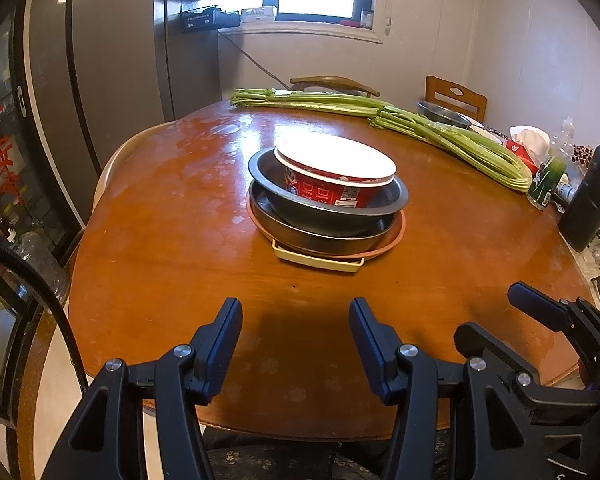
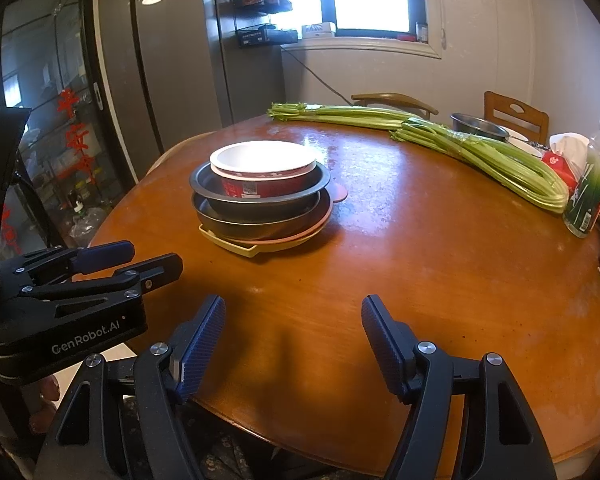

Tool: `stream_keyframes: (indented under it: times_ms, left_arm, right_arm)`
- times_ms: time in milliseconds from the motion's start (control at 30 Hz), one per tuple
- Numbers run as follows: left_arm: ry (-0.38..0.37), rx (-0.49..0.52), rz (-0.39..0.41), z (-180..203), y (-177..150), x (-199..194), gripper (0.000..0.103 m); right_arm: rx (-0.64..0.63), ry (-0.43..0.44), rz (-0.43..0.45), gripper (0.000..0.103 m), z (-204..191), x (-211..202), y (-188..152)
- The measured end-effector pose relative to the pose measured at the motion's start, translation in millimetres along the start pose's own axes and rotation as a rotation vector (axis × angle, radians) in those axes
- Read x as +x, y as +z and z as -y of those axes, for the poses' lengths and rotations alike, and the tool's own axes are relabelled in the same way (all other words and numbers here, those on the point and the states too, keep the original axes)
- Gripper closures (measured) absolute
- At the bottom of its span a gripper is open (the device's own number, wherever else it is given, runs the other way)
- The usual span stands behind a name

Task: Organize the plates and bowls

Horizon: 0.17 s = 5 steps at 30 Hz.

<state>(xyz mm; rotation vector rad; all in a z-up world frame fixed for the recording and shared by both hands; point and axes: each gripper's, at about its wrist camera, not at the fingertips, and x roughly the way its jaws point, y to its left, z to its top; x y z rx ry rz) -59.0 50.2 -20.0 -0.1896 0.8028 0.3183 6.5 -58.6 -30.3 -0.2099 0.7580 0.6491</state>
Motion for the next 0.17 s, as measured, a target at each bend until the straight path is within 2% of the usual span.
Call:
stream_keyframes:
  times_ms: [167]
  left_arm:
    - [0.004, -0.016, 0.000, -11.3, 7.8, 3.6, 0.048]
  right_arm:
    - [-0.005, -0.004, -0.007, 0.031, 3.1, 1.8, 2.6]
